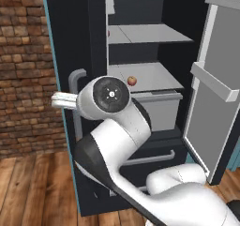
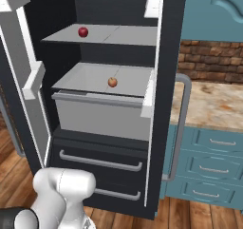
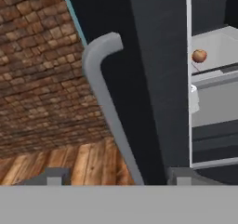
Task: Retrieve the apple and peach from the fridge and place them into the bowl on the dining table.
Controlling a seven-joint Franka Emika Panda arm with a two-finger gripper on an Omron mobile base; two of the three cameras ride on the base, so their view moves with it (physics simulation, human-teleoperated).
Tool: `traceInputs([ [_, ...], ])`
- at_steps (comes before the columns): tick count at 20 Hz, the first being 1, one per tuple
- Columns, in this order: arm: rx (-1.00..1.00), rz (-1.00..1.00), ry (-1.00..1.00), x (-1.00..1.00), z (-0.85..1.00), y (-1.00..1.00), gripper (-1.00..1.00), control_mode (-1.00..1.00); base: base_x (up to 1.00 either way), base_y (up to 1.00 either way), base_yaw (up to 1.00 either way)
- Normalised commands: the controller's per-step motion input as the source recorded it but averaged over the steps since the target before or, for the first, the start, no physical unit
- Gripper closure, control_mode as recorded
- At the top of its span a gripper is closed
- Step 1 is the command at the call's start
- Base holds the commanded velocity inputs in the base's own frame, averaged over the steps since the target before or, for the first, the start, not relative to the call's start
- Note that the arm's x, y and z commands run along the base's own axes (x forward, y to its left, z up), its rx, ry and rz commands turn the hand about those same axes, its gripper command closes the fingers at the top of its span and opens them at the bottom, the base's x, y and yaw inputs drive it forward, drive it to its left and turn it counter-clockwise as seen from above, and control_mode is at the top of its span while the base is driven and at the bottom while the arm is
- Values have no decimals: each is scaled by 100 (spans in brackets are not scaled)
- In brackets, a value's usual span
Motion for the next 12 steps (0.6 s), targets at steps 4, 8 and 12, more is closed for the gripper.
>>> traceInputs([
  [4,12,6,-1,-5,17,-100,-100,-100,0,0,0],
  [8,14,19,-7,0,8,-100,-100,-100,0,0,0],
  [12,8,30,-26,0,2,-100,-100,-100,0,0,0],
])
